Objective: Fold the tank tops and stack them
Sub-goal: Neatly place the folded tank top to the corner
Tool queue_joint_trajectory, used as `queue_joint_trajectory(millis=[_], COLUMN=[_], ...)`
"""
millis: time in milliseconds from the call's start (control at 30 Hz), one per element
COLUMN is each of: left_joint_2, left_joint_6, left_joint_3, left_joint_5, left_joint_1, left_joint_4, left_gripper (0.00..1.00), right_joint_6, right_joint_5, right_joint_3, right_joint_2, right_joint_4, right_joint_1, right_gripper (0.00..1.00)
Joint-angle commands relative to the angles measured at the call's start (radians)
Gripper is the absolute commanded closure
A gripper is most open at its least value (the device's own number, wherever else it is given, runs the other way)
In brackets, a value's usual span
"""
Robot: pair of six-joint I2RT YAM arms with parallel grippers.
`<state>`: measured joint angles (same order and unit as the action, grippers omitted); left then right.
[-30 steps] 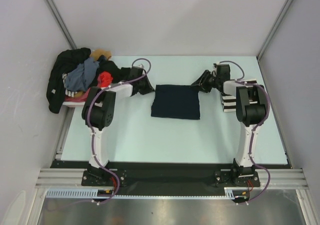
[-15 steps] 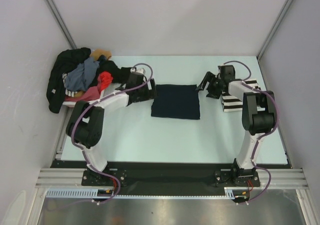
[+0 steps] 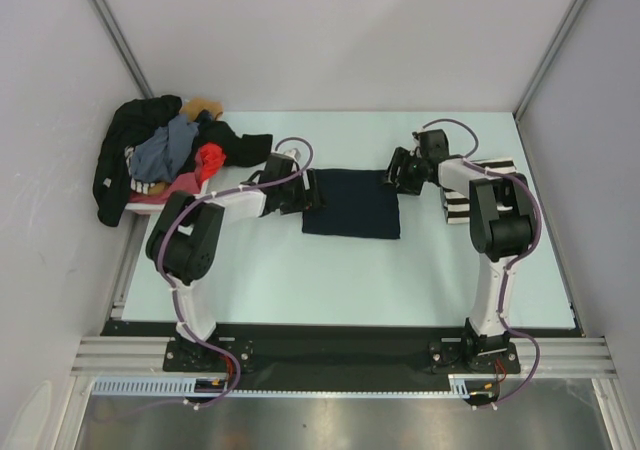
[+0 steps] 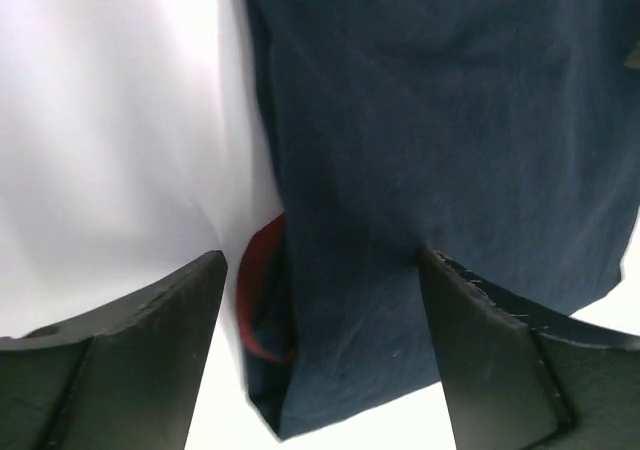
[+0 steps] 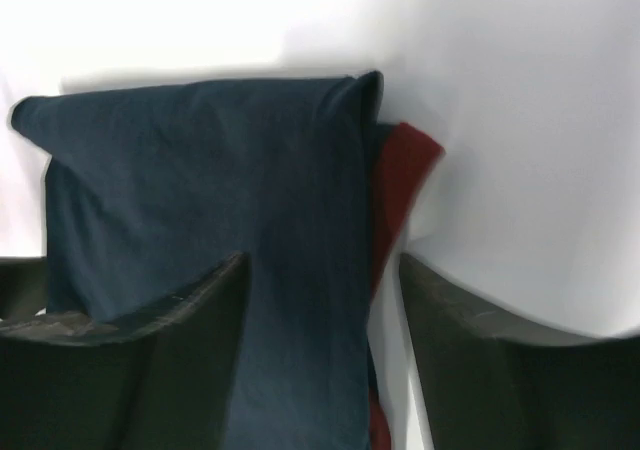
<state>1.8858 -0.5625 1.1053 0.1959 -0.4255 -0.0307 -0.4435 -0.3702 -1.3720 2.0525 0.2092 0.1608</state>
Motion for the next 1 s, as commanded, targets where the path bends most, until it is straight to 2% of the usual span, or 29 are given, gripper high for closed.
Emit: queue_joint_trajectory(millis=[0, 67, 100, 167, 267, 367, 400, 433, 467, 967], left_joint_2=[0.052, 0.074, 0.087, 0.114, 0.159, 0.180, 0.182, 0.191, 0.193, 0.187], left_joint_6=[-0.033, -0.037, -0.045, -0.051, -0.062, -0.074, -0.073, -0.071, -0.068, -0.175], left_joint_3=[0.028, 0.031, 0.036, 0.053, 0.080, 0.097, 0.106, 0.128, 0.139, 0.231], left_joint_5=[0.019, 0.007, 0.008, 0.020, 0.010, -0.015, -0.044, -0.056, -0.067, -0.098], left_joint_1=[-0.015, -0.013, -0.015, -0.015, -0.018, -0.022, -0.028, -0.033, -0.039, -0.193], left_joint_4=[-0.008, -0.011, -0.012, -0.008, -0.014, -0.015, -0.029, -0.047, -0.058, -0.008], left_gripper=[0.20, 0.27, 0.36, 0.45, 0.51, 0.65, 0.82, 0.90, 1.00, 1.00], right_joint_6=[0.031, 0.028, 0.026, 0.026, 0.025, 0.028, 0.023, 0.020, 0.019, 0.014], right_joint_5=[0.065, 0.073, 0.077, 0.083, 0.092, 0.116, 0.122, 0.137, 0.143, 0.114], right_joint_3=[-0.024, -0.036, -0.044, -0.073, -0.108, -0.142, -0.141, -0.142, -0.142, -0.101], right_joint_2=[0.058, 0.066, 0.078, 0.093, 0.132, 0.152, 0.149, 0.143, 0.141, -0.051], right_joint_4=[0.079, 0.081, 0.084, 0.093, 0.116, 0.130, 0.125, 0.116, 0.114, 0.107], right_joint_1=[0.020, 0.020, 0.025, 0.029, 0.042, 0.054, 0.054, 0.051, 0.049, -0.021], right_gripper=[0.37, 0.39, 0.41, 0.43, 0.48, 0.63, 0.80, 0.93, 1.00, 1.00])
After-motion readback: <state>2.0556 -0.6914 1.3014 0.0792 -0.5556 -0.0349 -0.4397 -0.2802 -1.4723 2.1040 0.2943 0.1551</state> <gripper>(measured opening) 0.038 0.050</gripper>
